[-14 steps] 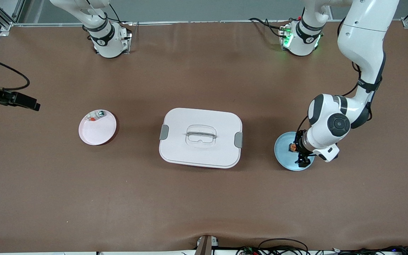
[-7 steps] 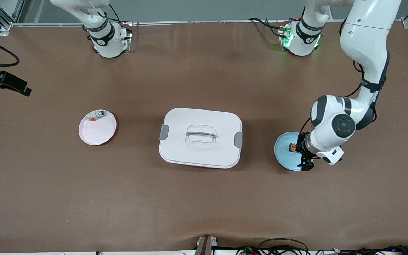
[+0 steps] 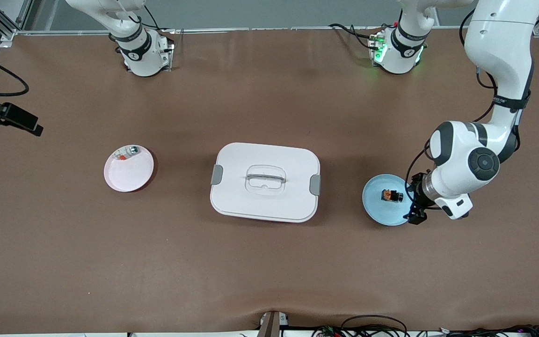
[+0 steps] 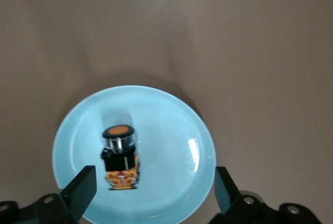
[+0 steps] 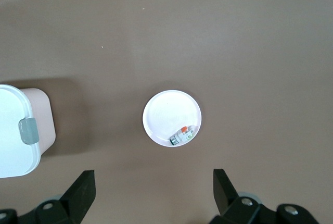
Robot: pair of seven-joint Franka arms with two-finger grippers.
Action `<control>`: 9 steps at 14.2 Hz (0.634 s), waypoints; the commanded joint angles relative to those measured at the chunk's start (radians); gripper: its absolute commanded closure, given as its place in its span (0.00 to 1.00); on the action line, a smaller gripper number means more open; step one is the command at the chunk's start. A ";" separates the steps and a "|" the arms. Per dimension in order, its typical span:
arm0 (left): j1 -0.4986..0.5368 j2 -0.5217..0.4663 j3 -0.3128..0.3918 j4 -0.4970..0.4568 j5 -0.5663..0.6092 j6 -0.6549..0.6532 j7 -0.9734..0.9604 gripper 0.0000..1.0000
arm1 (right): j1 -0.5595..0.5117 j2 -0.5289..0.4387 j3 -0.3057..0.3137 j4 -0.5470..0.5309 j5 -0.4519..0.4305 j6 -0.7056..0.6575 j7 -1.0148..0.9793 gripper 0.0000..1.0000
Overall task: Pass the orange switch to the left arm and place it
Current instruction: 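Open the left gripper and release the switch on the plate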
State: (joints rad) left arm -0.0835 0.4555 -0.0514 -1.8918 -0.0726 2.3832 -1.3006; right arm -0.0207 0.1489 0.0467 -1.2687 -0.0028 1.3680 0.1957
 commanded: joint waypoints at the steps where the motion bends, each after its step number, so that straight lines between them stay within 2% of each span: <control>1: 0.002 -0.066 0.002 -0.073 -0.018 -0.007 0.243 0.00 | -0.022 -0.026 0.007 -0.029 0.018 0.019 -0.091 0.00; 5: 0.002 -0.107 0.004 -0.113 -0.019 -0.007 0.651 0.00 | -0.035 -0.055 0.009 -0.089 0.018 0.058 -0.133 0.00; 9: 0.002 -0.144 0.008 -0.130 -0.019 -0.007 0.921 0.00 | -0.039 -0.063 0.007 -0.095 0.018 0.072 -0.193 0.00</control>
State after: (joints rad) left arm -0.0802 0.3625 -0.0492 -1.9848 -0.0786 2.3829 -0.5087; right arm -0.0383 0.1259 0.0453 -1.3177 -0.0028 1.4215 0.0327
